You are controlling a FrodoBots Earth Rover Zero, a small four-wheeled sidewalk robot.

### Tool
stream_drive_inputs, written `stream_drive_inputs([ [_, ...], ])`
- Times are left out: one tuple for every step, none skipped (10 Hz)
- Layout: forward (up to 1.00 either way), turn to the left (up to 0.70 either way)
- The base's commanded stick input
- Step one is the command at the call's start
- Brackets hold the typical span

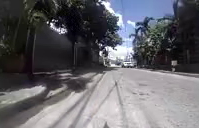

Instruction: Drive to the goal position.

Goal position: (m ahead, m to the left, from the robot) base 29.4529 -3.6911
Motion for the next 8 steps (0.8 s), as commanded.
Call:
stream_drive_inputs([
  [0.00, 0.00],
  [0.00, 0.00],
  [0.04, 0.00],
  [0.06, 0.00],
  [0.04, 0.00],
  [0.01, 0.00],
  [0.08, 0.00],
  [0.16, 0.00],
])
